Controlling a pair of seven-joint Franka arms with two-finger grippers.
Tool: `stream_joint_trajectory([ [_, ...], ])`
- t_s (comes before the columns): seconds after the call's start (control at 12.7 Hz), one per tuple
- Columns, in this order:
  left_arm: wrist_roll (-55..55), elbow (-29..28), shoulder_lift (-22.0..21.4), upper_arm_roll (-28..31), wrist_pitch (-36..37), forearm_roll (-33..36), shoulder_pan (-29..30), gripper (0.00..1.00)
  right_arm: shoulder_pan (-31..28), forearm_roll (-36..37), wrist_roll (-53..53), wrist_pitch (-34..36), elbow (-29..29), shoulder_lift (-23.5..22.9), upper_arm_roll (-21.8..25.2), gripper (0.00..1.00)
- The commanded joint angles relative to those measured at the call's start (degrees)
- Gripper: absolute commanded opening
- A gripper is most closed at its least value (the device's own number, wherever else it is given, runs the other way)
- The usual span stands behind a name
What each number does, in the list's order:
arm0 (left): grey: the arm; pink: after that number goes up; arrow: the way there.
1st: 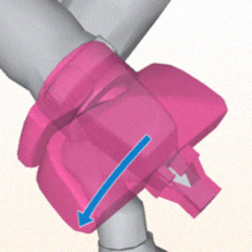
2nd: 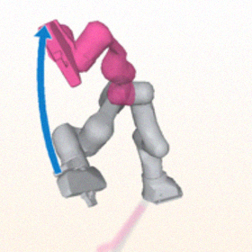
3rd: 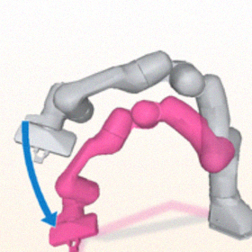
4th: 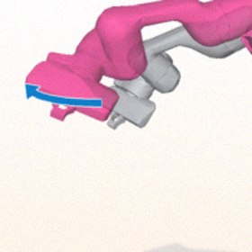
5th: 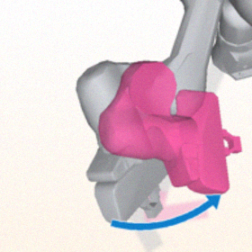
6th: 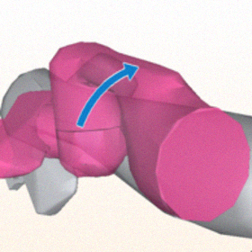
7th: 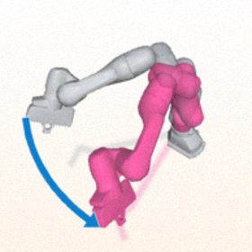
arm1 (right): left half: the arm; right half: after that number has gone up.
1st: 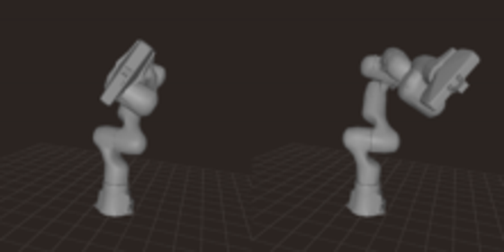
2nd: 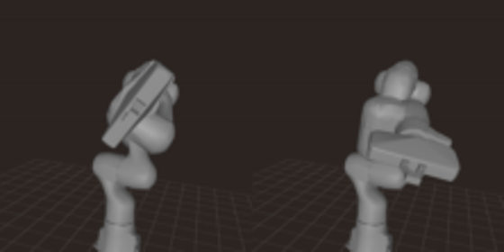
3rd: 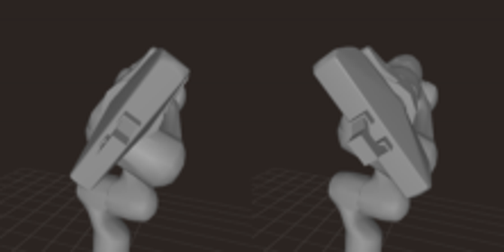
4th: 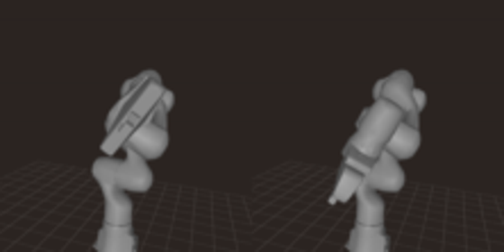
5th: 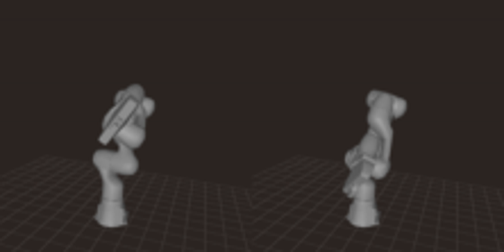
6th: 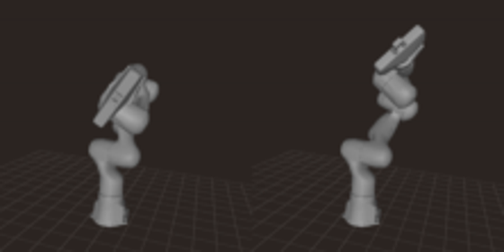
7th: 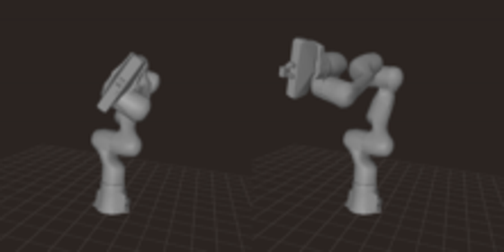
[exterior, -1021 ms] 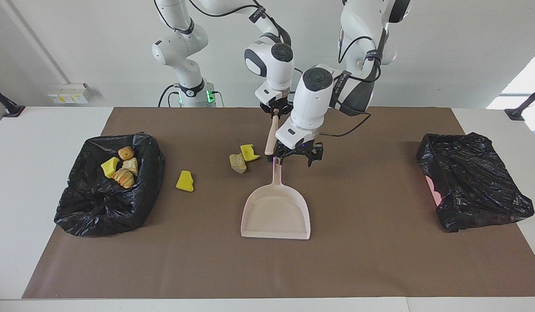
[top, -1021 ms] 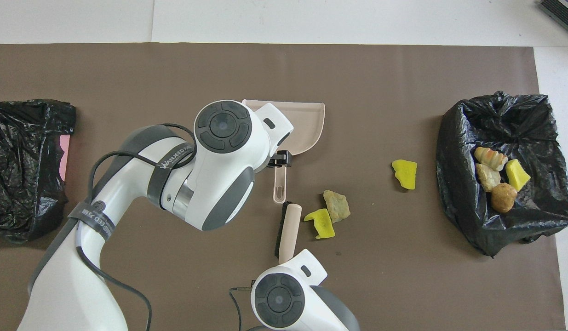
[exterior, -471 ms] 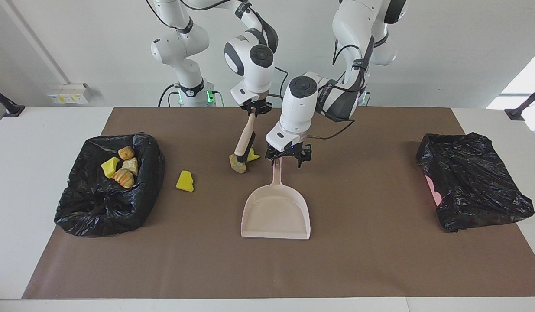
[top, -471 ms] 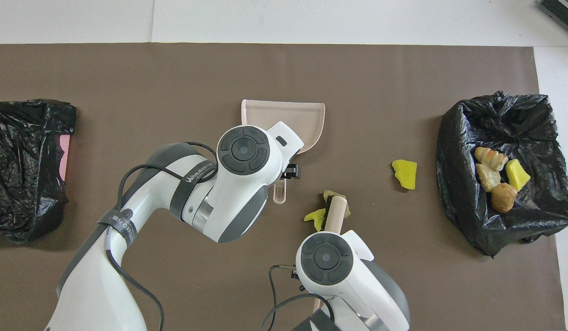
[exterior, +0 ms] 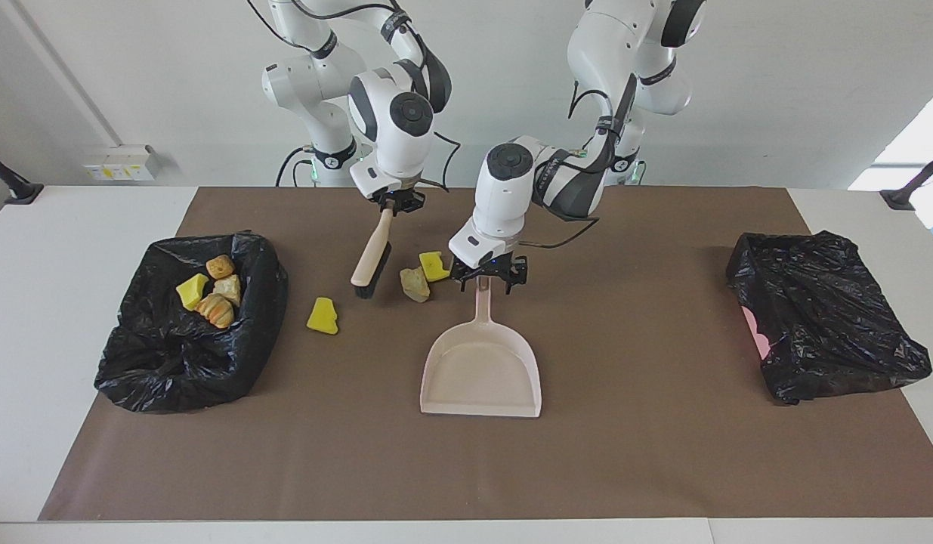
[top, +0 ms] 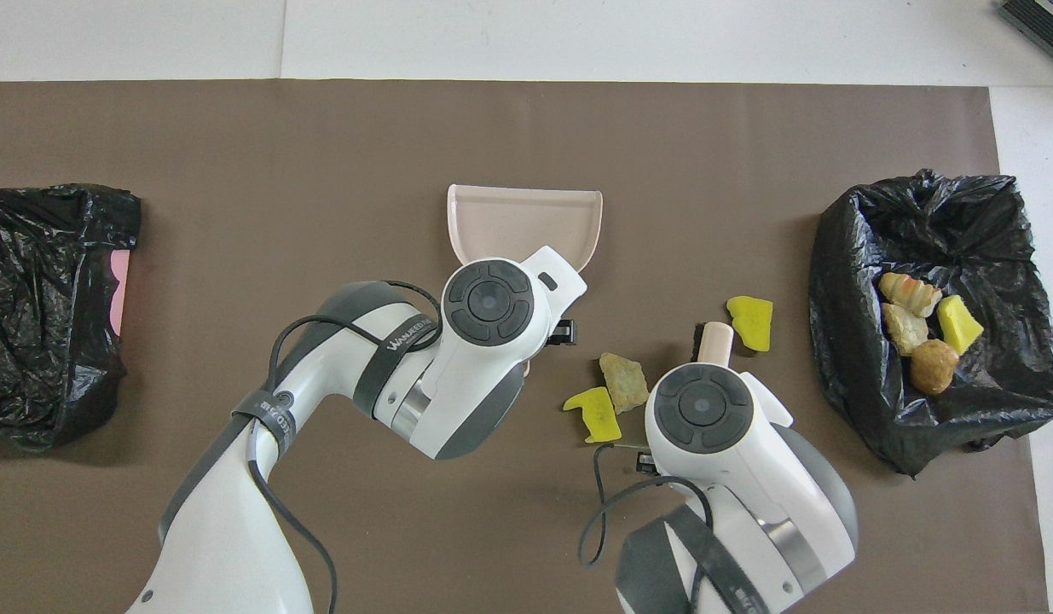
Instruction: Sweep and dump trash in bin
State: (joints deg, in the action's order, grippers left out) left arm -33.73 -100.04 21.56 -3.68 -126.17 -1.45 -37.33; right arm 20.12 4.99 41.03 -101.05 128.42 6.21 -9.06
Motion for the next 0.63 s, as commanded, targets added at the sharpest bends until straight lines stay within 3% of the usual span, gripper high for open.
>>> stream_joint_trajectory([
  [0.0,-0.64,0.82,0.68,0.96,-0.22,0.66,-0.82,0.91,-3.05,4.13,-3.67,0.5,0.86,0.91,-0.61,0.0],
  [0.24,-0.73,0.81,1.29,0.96,-0.22,0.74,-1.34,0.9,-8.58,10.89,-10.33,-0.46,1.74,0.65,-0.61,0.0],
  [0.31,-0.73,1.08,1.38,0.96,0.13,0.74,-1.34,0.81,-11.12,12.66,-13.75,-1.51,2.18,0.56,-0.61,0.0],
  [0.55,-1.68,0.64,1.38,0.87,0.22,0.13,-1.43,0.28,-16.59,16.27,-22.38,-6.87,4.2,0.21,-0.61,0.0],
])
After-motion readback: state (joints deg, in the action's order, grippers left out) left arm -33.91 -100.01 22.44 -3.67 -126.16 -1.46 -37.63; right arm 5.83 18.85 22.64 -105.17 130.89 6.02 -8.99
